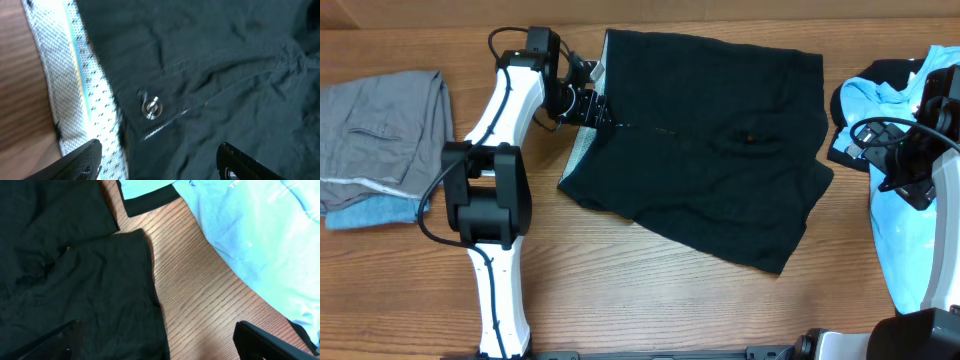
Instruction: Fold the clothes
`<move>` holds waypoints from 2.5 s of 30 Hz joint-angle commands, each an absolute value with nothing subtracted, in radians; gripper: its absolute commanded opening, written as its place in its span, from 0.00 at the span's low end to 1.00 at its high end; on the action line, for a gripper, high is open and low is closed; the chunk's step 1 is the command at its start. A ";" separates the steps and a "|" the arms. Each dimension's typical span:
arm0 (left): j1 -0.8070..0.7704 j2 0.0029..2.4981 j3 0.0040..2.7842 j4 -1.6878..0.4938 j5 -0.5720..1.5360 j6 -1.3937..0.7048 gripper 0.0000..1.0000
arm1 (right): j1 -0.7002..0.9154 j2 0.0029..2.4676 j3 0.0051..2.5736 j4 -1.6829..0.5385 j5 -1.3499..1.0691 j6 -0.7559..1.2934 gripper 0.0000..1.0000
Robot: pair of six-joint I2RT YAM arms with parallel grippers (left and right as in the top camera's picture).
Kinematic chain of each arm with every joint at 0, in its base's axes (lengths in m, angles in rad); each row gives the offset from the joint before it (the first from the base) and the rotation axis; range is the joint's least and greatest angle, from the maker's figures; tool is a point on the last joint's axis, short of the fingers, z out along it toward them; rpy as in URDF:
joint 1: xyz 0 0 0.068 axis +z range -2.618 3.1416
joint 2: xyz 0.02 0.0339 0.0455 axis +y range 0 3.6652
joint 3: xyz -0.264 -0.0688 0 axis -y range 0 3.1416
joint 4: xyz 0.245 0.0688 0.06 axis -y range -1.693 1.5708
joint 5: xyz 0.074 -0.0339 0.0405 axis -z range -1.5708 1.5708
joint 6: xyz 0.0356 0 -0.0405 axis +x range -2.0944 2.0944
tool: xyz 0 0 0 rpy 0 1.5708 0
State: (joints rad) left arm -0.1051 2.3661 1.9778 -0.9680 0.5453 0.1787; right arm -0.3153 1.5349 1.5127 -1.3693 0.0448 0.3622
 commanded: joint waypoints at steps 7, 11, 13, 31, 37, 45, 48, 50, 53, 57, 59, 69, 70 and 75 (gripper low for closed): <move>-0.183 2.368 1.978 -0.881 0.406 0.096 0.76 | -0.321 1.538 1.526 -1.363 0.055 0.358 1.00; -0.183 2.368 1.978 -0.868 0.379 0.056 0.73 | -0.321 1.538 1.526 -1.363 0.055 0.359 1.00; -0.183 2.368 1.978 -0.865 0.354 0.028 0.73 | -0.321 1.538 1.526 -1.363 0.055 0.359 1.00; -0.184 2.368 1.876 -0.746 0.365 -0.135 0.56 | -0.321 1.538 1.526 -1.363 0.055 0.358 1.00; -0.184 2.366 1.877 -0.744 0.419 -0.135 0.34 | -0.321 1.538 1.526 -1.363 0.054 0.358 1.00; -0.183 2.359 1.972 -0.831 0.410 -0.126 0.07 | -0.321 1.538 1.526 -1.363 0.055 0.358 1.00; -0.183 2.359 2.027 -0.875 0.391 -0.108 0.06 | -0.321 1.538 1.526 -1.363 0.055 0.358 1.00; -0.183 2.359 2.074 -0.919 0.357 -0.086 0.05 | -0.321 1.538 1.526 -1.363 0.055 0.358 1.00; -0.183 2.359 2.104 -0.950 0.323 -0.055 0.05 | -0.321 1.538 1.526 -1.363 0.055 0.358 1.00; -0.182 2.359 2.105 -0.968 0.231 -0.048 0.05 | -0.321 1.538 1.526 -1.363 0.055 0.358 1.00; -0.178 2.359 2.105 -0.973 0.209 -0.047 0.05 | -0.321 1.538 1.526 -1.363 0.055 0.359 1.00; -0.155 2.359 2.105 -0.980 0.178 -0.048 0.06 | -0.321 1.538 1.526 -1.363 0.055 0.359 1.00; -0.155 2.359 2.105 -0.982 0.164 -0.048 0.06 | -0.321 1.538 1.526 -1.363 0.055 0.358 1.00; -0.155 2.360 2.105 -0.990 0.133 -0.048 0.06 | -0.321 1.538 1.526 -1.363 0.055 0.359 1.00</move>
